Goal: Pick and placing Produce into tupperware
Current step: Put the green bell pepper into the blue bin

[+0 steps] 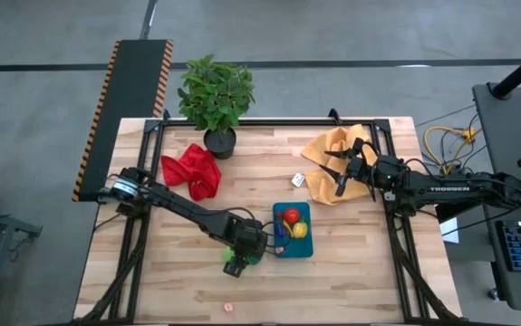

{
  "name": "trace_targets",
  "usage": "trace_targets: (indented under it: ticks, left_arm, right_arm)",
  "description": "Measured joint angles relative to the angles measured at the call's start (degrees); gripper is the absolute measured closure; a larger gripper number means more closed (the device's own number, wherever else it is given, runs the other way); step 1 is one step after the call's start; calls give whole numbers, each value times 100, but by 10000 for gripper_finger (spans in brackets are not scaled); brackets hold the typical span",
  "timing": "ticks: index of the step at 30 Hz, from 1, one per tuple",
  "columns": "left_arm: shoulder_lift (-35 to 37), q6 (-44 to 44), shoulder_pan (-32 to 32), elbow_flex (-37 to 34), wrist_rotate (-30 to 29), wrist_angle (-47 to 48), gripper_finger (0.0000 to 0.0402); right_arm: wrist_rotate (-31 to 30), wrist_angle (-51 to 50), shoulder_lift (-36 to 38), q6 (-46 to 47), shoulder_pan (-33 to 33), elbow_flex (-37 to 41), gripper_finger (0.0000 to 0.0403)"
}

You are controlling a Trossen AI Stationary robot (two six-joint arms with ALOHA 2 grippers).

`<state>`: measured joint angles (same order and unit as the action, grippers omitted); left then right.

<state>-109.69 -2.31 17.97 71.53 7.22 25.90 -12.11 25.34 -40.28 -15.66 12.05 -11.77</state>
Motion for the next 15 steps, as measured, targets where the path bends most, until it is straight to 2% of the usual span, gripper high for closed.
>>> trace_targets:
  ticks: [15]
  left_arm:
    - [7, -459, -1, 0, 2, -138, 169]
  right_arm:
    - [1, 0, 1, 0, -1, 0, 197]
